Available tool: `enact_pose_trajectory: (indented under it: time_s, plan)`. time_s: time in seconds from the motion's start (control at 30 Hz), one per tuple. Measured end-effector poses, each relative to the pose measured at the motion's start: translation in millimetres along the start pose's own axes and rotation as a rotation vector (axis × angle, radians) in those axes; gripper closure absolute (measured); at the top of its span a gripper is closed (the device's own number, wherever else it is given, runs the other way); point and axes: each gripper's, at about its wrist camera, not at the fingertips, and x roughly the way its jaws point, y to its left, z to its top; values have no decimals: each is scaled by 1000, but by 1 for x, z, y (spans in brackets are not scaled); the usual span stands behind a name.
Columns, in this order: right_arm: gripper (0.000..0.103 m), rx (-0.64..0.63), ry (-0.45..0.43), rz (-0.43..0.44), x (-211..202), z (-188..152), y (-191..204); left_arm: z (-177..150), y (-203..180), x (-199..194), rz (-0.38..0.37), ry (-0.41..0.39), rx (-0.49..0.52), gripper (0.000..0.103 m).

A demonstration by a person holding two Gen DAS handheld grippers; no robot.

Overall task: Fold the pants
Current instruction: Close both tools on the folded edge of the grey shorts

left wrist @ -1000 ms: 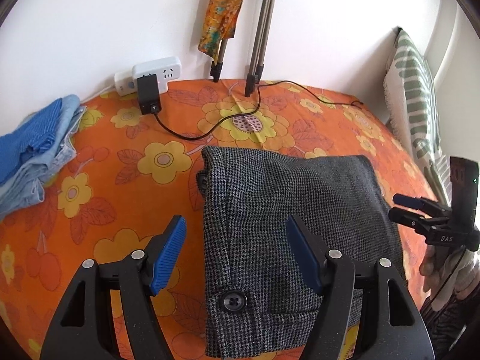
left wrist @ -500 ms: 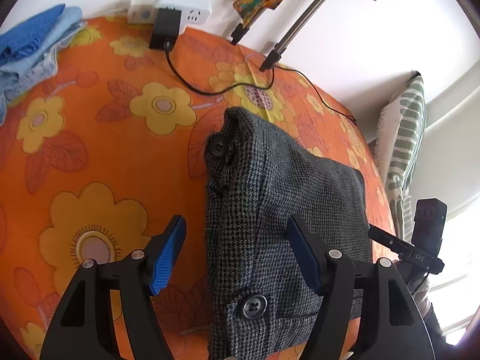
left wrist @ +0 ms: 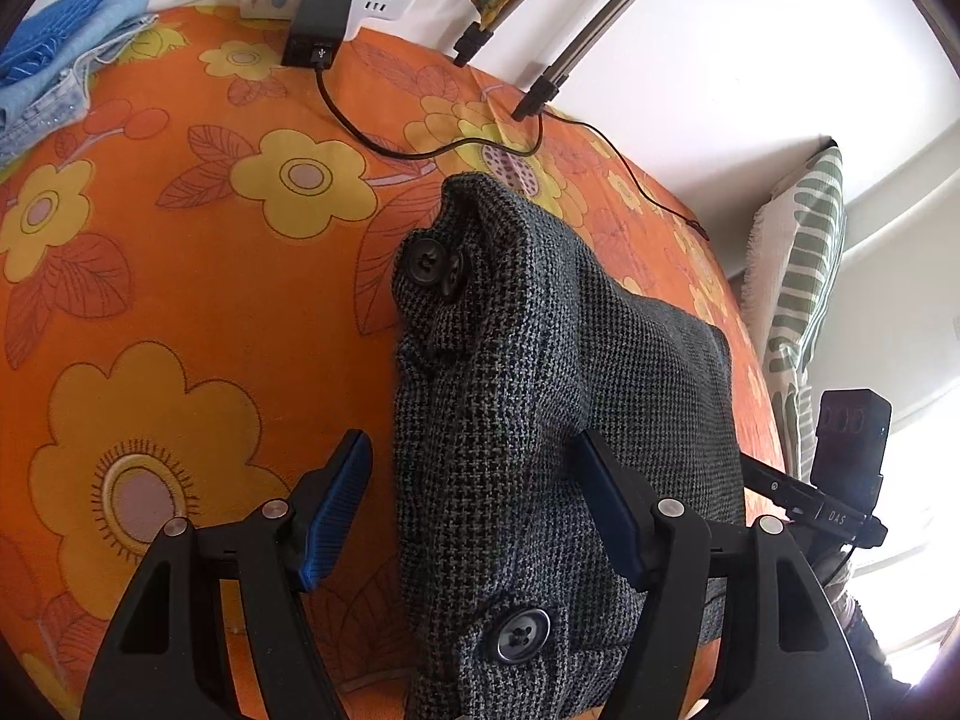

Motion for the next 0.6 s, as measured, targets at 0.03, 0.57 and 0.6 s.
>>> enact_pose_trajectory:
  time_s: [0.03, 0.57, 0.6]
  plan:
    - [20, -5, 0, 1, 1, 0, 1, 0, 0, 0, -2, -4, -2, 33]
    - [50, -26, 17, 60, 15, -1, 14, -6, -13, 5, 32, -7, 44, 61]
    - [53, -24, 17, 64, 16, -1, 14, -6, -13, 5, 33, -11, 41, 64]
